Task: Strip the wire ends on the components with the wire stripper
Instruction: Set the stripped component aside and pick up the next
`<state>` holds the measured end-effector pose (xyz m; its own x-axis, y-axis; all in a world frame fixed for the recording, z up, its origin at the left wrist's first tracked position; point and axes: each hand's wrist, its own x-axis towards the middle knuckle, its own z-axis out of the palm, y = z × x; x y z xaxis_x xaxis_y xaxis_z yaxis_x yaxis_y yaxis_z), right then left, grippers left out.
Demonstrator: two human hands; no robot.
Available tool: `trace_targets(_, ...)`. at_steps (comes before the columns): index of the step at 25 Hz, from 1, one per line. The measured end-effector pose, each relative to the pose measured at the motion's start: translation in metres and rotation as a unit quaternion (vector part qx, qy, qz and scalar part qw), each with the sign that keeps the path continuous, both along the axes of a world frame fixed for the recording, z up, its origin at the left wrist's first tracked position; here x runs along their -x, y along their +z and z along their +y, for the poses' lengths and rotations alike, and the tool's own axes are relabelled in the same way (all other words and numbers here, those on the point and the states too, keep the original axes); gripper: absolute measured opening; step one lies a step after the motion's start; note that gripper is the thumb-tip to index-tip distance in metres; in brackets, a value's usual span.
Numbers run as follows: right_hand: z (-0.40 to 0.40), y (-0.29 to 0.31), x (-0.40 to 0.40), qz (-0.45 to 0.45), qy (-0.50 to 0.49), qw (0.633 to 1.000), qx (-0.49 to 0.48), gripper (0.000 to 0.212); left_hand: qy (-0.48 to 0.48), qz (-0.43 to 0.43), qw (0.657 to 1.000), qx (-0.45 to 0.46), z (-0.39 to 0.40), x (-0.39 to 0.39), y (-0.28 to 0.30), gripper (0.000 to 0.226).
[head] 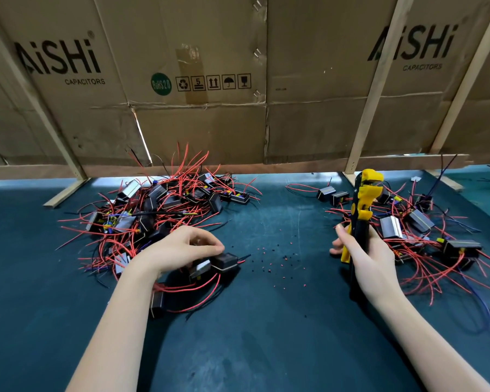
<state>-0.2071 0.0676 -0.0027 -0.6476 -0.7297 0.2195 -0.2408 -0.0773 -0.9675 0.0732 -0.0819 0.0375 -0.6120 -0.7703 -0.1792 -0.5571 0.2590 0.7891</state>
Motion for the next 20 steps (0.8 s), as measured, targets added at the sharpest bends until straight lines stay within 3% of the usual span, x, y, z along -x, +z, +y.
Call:
trace_targets(6,0.000,0.000,0.000,0.002,0.001,1.000,-0.004,0.034,-0.087,-0.082,0.992,0.036,0.007,0.000,0.001,0.044)
trace_targets(10,0.000,0.001,0.000,-0.005,0.001,1.000,-0.006,0.039,-0.100,-0.089,0.977,0.164,0.006,0.007,0.002,0.011)
trace_targets(12,0.000,0.001,0.000,-0.005,0.003,1.000,-0.002,0.036,-0.071,-0.069,0.971,0.217,0.004,0.005,0.004,0.007)
trace_targets(16,-0.001,-0.002,0.001,-0.003,0.001,1.000,0.002,0.030,-0.034,-0.042,0.974,0.222,0.015,0.013,0.006,0.034)
trace_targets(20,-0.002,-0.002,0.001,-0.006,0.002,1.000,0.003,0.032,-0.116,-0.181,0.940,0.265,0.027,0.031,-0.002,0.057)
